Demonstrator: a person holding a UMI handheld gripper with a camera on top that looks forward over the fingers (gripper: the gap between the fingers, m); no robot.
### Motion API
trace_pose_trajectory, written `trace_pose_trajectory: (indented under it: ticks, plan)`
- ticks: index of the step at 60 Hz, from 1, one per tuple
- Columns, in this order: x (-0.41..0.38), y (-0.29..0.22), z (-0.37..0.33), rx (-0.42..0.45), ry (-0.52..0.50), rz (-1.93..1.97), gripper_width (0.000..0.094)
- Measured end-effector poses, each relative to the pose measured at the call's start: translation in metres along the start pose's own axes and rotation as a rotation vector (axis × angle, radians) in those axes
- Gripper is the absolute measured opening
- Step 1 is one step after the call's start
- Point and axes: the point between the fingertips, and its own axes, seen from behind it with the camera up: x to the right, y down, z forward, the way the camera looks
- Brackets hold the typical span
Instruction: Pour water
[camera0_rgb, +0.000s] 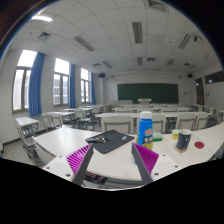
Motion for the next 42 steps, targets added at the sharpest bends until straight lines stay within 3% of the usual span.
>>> trace_pose_trajectory:
  ticks: [18, 34, 36, 39, 42]
  plan:
    - [0.098, 0.012, 0.056, -0.001, 0.226, -0.052, 0.0826]
    - [0.141, 0.044, 0.135, -0.059, 0.266, -0.072, 0.0816]
    - [0.143, 0.046, 0.143, -0.066, 0.271, -0.076, 0.0768]
    - [0.140, 0.049, 0.148, -0.074, 0.249, -0.044, 0.0585]
    - [0.142, 0.047, 0.149, -0.044, 0.257, -0.024, 0.0523]
